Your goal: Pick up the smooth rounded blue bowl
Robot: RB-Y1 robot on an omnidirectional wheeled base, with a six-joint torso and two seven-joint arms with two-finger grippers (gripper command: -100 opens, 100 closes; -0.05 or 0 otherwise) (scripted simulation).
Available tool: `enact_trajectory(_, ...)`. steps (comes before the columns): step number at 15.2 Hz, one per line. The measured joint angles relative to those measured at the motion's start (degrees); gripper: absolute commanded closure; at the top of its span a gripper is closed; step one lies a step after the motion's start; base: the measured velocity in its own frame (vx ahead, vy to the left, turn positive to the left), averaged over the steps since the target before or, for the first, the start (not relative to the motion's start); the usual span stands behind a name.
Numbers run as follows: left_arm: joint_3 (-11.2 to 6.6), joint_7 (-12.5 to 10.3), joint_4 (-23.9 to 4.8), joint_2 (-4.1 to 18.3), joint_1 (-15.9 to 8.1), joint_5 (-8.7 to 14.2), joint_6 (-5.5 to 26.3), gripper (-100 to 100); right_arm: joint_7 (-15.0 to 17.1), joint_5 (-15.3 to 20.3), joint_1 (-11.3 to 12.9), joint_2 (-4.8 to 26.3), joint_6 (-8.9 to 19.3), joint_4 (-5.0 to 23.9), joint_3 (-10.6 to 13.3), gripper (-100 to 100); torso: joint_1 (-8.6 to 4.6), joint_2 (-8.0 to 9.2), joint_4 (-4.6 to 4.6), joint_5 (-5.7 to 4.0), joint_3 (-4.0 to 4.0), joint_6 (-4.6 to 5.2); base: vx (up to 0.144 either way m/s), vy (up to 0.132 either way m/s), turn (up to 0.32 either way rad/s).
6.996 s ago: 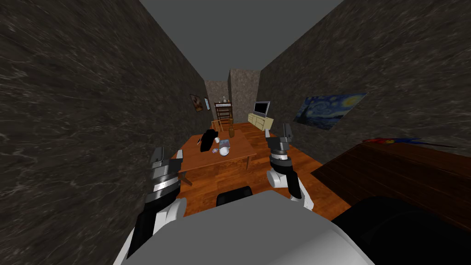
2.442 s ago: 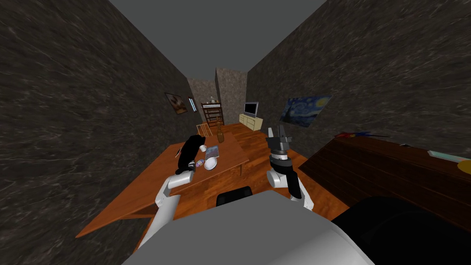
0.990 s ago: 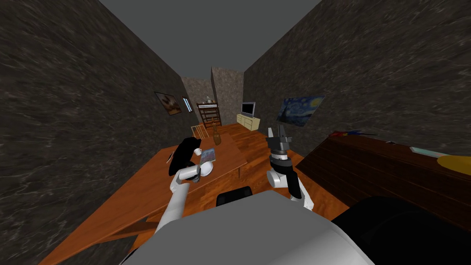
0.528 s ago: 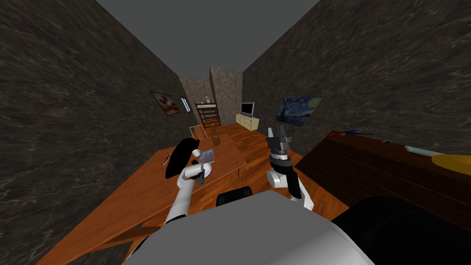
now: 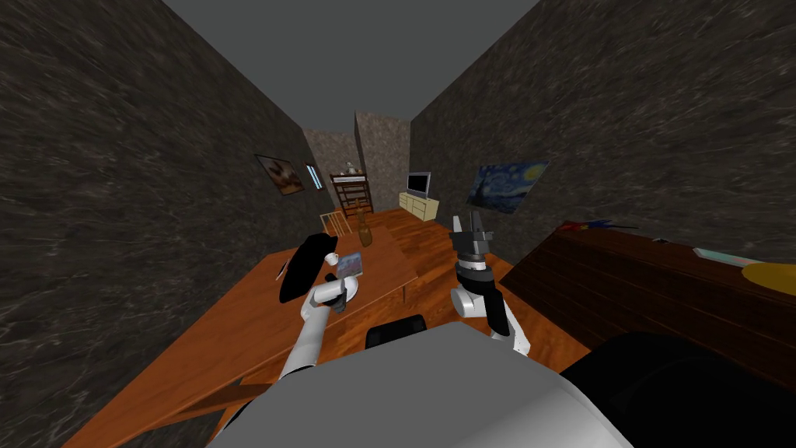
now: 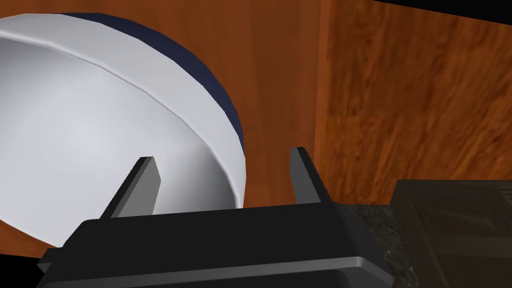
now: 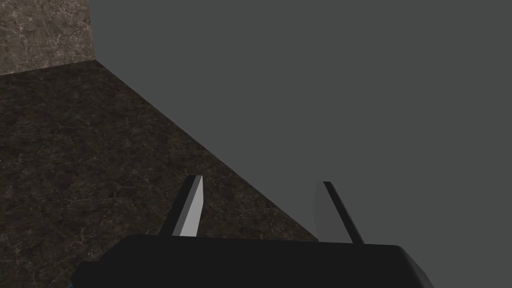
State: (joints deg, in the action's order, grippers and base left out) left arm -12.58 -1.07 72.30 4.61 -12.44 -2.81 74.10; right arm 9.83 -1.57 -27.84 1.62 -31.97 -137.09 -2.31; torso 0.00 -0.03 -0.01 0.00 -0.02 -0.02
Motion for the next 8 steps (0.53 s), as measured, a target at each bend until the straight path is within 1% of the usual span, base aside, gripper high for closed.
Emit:
enact_trajectory(4,0.07,0.11,-0.03,0.0,0.02,-0.03,0.06,100,0.0,0.0,0.0,0.0,0.0,0.0,0.0,0,0.01,0.02,0.03,0.02,0.02,-0.04,-0.004,-0.002,-0.002)
enact_trajectory(8,-0.29,0.18,2.68,0.08,-0.47,-0.1,3.11,100,0.0,0.0,0.0,0.0,0.0,0.0,0.0,0,-0.09,0.19,0.12,-0.03,0.15,-0.05,-0.027,-0.014,-0.008)
